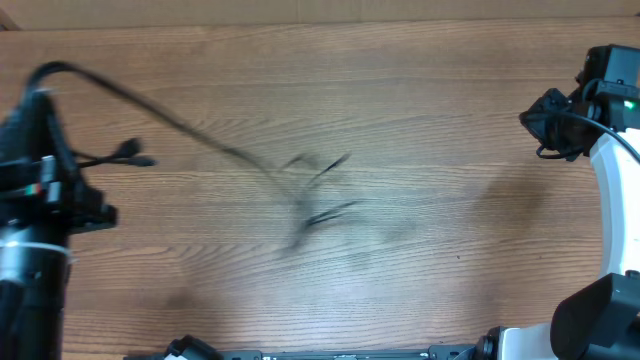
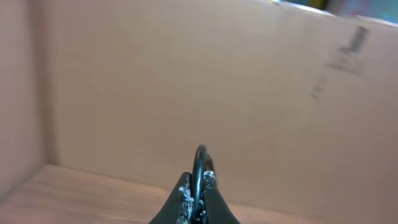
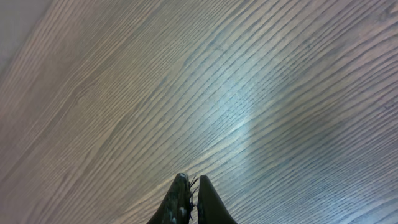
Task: Untangle cables
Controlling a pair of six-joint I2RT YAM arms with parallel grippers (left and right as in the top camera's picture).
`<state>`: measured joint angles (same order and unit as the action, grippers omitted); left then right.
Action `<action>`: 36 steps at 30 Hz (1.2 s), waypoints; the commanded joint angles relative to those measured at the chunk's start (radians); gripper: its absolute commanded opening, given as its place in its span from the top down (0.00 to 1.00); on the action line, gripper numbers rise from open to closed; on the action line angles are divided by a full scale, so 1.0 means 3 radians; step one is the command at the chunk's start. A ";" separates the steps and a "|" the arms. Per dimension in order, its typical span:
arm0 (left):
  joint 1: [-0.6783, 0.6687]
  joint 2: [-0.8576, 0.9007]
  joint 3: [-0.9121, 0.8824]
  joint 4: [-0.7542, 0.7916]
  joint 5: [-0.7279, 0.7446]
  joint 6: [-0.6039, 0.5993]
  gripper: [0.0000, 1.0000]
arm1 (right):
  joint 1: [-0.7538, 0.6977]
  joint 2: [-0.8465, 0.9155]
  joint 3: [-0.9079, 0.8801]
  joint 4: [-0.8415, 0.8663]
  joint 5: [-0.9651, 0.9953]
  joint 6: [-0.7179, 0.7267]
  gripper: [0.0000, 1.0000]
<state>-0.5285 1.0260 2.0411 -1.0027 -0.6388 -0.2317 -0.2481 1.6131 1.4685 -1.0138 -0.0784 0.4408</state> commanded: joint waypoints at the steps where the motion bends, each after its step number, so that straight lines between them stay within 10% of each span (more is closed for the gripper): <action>1: 0.0015 0.0001 0.0057 0.0033 -0.0525 0.0079 0.96 | -0.0025 -0.0080 -0.0004 0.0005 -0.0134 -0.0055 0.96; 15: 0.0015 0.0247 0.0052 -0.0083 0.0585 0.0069 0.96 | 0.0053 -0.0158 -0.0004 0.0125 -0.2237 -0.1588 0.93; 24: 0.0055 0.0890 0.0061 0.0088 0.1282 -0.0209 0.96 | 0.0546 -0.0290 -0.0004 -0.0025 -0.2537 -0.1850 0.63; 36: 0.1033 0.1574 0.0064 0.0347 0.3852 -0.0525 0.95 | 0.1432 -0.0298 -0.0004 -0.0064 -0.2309 -0.1849 0.59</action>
<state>-0.2741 1.4811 2.0483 -0.8906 0.2314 -0.3614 0.1501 1.5471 1.4685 -1.0344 -0.8062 -0.1020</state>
